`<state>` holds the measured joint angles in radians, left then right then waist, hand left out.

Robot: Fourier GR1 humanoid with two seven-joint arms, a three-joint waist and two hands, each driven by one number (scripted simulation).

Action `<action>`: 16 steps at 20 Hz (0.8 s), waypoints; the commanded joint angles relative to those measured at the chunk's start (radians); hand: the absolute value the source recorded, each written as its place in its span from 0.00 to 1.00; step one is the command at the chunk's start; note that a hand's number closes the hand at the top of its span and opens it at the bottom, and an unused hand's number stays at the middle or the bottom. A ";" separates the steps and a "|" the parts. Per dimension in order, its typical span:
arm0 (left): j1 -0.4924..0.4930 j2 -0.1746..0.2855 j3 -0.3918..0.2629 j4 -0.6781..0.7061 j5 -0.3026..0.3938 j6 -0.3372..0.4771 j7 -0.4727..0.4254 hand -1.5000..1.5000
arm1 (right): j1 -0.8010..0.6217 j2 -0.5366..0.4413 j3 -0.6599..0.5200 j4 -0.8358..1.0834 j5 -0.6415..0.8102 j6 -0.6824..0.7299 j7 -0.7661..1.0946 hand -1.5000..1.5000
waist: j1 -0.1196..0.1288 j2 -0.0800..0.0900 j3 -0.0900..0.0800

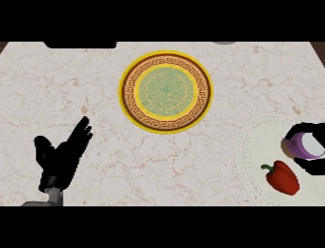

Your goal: Pick the can from the placemat and place it in the plate

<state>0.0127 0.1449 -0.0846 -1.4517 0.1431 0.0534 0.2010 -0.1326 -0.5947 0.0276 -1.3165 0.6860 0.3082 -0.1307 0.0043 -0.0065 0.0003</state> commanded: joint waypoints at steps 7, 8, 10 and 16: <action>0.017 -0.024 0.004 -0.022 -0.032 0.014 0.064 0.50 | -0.026 0.017 -0.058 0.024 0.095 -0.082 -0.090 1.00 | -0.003 0.006 0.000; 0.057 -0.005 0.013 -0.004 -0.014 -0.031 0.004 0.50 | 0.019 0.006 -0.086 -0.002 0.066 -0.114 -0.142 1.00 | -0.006 0.006 0.000; 0.031 -0.034 -0.021 -0.015 -0.041 0.011 0.042 0.50 | -0.055 0.226 0.010 -0.154 0.099 -0.153 0.140 1.00 | -0.008 0.000 -0.002; -0.005 -0.031 -0.042 -0.007 -0.038 -0.024 0.031 0.50 | -0.183 0.543 0.140 -0.122 0.240 -0.343 0.395 1.00 | 0.100 0.008 -0.011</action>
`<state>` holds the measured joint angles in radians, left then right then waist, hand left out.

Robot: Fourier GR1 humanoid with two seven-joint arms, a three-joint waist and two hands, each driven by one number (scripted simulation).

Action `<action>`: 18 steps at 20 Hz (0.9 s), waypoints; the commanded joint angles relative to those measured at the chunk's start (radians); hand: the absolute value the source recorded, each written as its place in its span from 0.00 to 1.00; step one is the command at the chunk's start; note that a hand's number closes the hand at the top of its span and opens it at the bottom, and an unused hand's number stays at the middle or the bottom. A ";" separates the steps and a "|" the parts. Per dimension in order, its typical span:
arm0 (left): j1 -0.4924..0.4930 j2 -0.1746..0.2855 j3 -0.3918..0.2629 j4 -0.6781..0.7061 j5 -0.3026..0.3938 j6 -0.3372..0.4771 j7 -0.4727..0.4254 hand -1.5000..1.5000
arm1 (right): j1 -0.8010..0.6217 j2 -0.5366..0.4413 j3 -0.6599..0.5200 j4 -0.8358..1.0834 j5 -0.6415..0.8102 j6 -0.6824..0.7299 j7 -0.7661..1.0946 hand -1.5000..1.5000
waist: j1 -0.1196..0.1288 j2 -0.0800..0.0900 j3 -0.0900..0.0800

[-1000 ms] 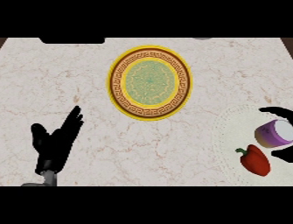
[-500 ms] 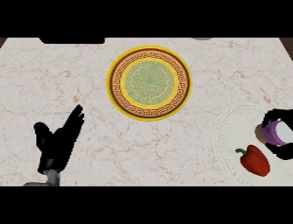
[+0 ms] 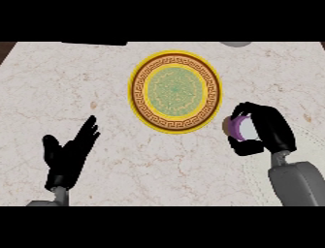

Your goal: Pick the can from the placemat and place it in the plate

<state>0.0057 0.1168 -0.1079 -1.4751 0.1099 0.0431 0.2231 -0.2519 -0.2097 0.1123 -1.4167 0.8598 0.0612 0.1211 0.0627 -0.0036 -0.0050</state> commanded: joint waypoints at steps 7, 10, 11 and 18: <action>-0.027 -0.003 -0.041 0.021 -0.011 -0.028 0.028 0.50 | -0.228 0.207 0.146 -0.048 0.216 -0.332 0.452 1.00 | 0.078 0.000 -0.002; -0.024 -0.015 -0.052 0.028 -0.011 -0.028 0.032 0.50 | -0.284 0.208 0.159 -0.046 0.273 -0.428 0.607 1.00 | 0.081 -0.001 -0.003; -0.038 0.000 -0.041 0.029 -0.016 -0.028 0.036 0.50 | -0.303 0.209 0.168 -0.039 0.280 -0.473 0.653 1.00 | 0.090 0.006 0.000; -0.047 -0.028 -0.065 0.021 -0.015 -0.024 0.048 0.50 | -0.408 0.209 0.258 0.030 0.422 -0.706 1.000 1.00 | 0.092 0.010 0.002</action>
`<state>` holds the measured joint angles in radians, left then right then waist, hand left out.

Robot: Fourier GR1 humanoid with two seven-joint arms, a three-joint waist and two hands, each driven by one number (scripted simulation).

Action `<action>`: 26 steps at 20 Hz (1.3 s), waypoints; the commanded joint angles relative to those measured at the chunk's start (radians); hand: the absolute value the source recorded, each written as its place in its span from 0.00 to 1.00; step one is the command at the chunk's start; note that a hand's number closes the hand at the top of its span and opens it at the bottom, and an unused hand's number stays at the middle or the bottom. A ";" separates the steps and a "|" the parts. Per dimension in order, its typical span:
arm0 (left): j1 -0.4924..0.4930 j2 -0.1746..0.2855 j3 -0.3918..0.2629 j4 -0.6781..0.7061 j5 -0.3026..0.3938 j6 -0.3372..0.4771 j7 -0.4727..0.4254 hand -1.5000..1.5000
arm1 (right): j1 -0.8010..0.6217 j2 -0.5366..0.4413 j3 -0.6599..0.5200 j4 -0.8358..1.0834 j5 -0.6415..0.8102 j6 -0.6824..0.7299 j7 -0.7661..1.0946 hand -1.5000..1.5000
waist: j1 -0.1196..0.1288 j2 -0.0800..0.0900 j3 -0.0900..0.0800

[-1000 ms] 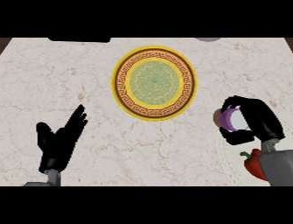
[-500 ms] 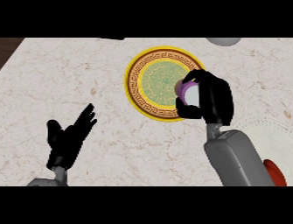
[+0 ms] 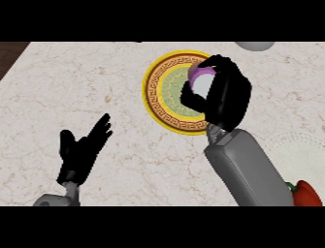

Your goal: Pick the can from the placemat and place it in the plate

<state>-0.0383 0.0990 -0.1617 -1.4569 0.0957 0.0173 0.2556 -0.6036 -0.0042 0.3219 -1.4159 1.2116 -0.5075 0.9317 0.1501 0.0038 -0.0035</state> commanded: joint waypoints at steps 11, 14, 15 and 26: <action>0.002 -0.020 0.013 0.004 -0.003 0.029 -0.004 0.50 | -0.146 0.004 0.037 0.238 0.370 -0.264 0.449 1.00 | -0.045 0.012 0.002; 0.008 -0.001 0.023 0.006 -0.005 0.024 0.004 0.50 | -0.174 0.004 0.011 0.292 0.407 -0.270 0.484 1.00 | -0.053 0.014 0.003; 0.018 0.024 0.053 0.002 0.023 0.001 0.003 0.50 | -0.166 0.004 -0.011 0.300 0.416 -0.292 0.483 1.00 | -0.062 0.012 0.003; 0.049 -0.007 0.048 0.035 -0.004 0.031 -0.055 0.50 | -0.160 0.004 -0.175 0.493 0.288 -0.385 0.426 1.00 | -0.078 0.021 0.005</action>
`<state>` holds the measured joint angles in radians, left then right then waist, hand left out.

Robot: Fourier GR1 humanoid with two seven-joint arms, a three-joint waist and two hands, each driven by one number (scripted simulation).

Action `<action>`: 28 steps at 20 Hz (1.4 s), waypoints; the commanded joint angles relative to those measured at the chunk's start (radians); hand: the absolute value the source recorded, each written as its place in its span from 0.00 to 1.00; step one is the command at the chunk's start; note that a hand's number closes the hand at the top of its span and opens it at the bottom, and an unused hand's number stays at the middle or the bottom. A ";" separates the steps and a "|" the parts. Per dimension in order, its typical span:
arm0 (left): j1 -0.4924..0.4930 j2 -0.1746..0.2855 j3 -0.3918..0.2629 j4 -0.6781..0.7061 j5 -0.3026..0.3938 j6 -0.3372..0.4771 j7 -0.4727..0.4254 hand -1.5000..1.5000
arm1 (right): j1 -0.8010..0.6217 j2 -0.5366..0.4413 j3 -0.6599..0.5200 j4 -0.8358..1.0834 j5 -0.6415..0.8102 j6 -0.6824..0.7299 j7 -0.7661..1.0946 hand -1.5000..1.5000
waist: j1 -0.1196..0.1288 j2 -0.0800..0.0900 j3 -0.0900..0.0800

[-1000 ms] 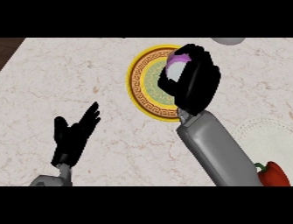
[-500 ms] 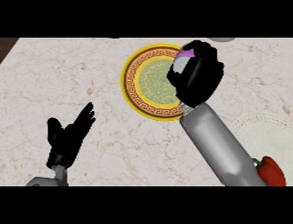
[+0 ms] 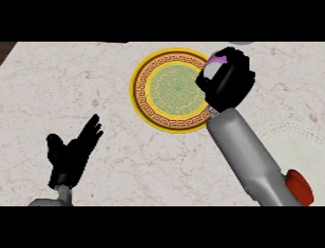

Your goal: Pick the can from the placemat and place it in the plate

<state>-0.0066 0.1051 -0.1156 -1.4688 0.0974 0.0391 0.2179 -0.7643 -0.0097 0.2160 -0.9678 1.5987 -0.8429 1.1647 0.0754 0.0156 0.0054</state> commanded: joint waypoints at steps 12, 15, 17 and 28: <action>-0.033 -0.043 -0.024 0.028 -0.018 0.023 0.039 0.50 | -0.070 0.010 -0.029 0.335 -0.630 -0.297 -0.242 0.00 | 0.006 0.011 -0.002; -0.033 -0.015 0.000 0.057 -0.010 -0.003 0.009 0.50 | -0.090 0.009 -0.032 0.303 -0.654 -0.392 -0.323 0.00 | -0.003 0.011 -0.002; -0.002 -0.016 -0.008 0.041 -0.018 -0.001 -0.009 0.50 | -0.072 0.009 -0.037 0.277 -0.678 -0.484 -0.347 0.00 | -0.001 0.009 -0.002; 0.007 -0.015 0.039 0.083 -0.010 0.008 -0.043 0.50 | 0.199 0.009 0.258 -0.104 -0.988 -0.561 -0.458 0.00 | -0.062 -0.012 -0.004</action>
<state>0.0048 0.1025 -0.0848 -1.4521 0.0957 0.0391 0.2001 -0.6797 -0.0046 0.3408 -0.9090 0.7135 -1.3128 0.7272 0.0326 0.0030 0.0080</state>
